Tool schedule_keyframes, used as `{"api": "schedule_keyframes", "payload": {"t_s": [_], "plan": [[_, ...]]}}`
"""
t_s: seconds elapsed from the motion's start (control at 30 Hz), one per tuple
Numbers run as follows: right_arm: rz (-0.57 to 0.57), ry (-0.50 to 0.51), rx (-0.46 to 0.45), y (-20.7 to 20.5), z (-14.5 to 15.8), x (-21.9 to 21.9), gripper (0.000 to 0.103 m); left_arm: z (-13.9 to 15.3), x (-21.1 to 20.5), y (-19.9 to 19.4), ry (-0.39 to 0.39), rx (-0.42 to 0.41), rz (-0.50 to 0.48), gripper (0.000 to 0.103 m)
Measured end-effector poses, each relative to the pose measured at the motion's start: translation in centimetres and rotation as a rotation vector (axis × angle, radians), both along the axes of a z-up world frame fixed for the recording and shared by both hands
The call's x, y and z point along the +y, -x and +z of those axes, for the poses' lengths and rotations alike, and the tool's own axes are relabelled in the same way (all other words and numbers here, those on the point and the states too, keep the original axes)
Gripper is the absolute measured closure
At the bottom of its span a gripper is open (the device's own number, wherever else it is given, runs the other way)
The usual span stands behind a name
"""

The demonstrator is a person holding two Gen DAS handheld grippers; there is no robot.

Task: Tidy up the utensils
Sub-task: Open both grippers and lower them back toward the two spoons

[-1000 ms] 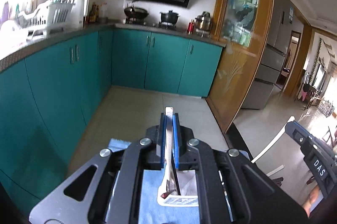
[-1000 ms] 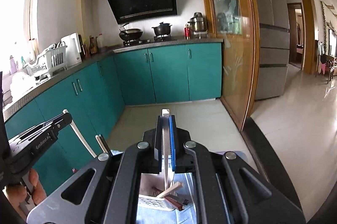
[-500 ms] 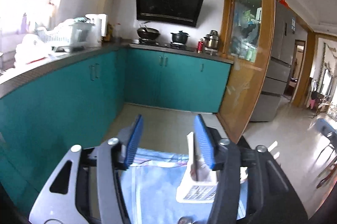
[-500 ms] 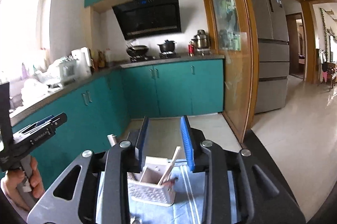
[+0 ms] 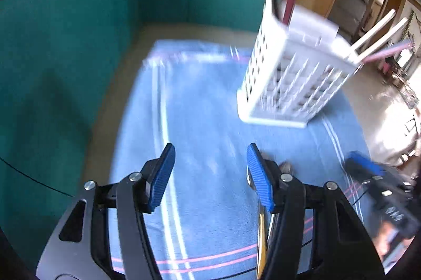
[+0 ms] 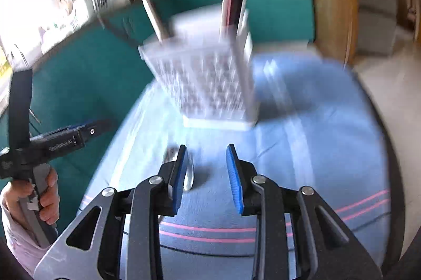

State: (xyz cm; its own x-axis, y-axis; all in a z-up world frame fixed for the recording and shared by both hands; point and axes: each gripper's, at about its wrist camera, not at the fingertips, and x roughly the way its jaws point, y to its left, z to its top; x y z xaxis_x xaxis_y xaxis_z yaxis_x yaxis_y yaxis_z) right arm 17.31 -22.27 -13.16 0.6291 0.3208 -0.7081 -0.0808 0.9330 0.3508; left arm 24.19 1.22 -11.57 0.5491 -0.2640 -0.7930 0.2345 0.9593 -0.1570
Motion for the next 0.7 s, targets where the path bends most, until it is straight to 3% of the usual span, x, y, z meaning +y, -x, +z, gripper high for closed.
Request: {"api": "schedule_keyframes", "payload": {"t_s": [0.17, 0.4, 0.43, 0.47, 0.5, 0.7], "plan": [[0.052, -0.020, 0.090, -2.8, -2.9, 1.5, 0.072, -3.0, -0.5, -1.7, -0.009, 0.081, -0.016, 0.046], [0.135, -0.044, 0.150, -4.4, -4.9, 3.4, 0.073, -4.0, -0.9, -2.5, -0.021, 0.084, -0.052, 0.043], [0.136, -0.046, 0.152, -4.3, -5.0, 3.5, 0.077, -3.9, -1.2, -2.8, -0.019, 0.086, -0.054, 0.043], [0.142, -0.051, 0.159, -4.3, -5.2, 3.6, 0.092, -4.2, -1.6, -3.0, -0.018, 0.090, -0.054, 0.042], [0.143, -0.062, 0.161, -4.2, -5.3, 3.6, 0.096, -4.3, -1.6, -3.2, -0.017, 0.094, -0.055, 0.042], [0.098, -0.049, 0.125, -3.3, -4.6, 2.2, 0.101, -4.7, -2.4, -3.7, -0.022, 0.104, -0.076, 0.042]]}}
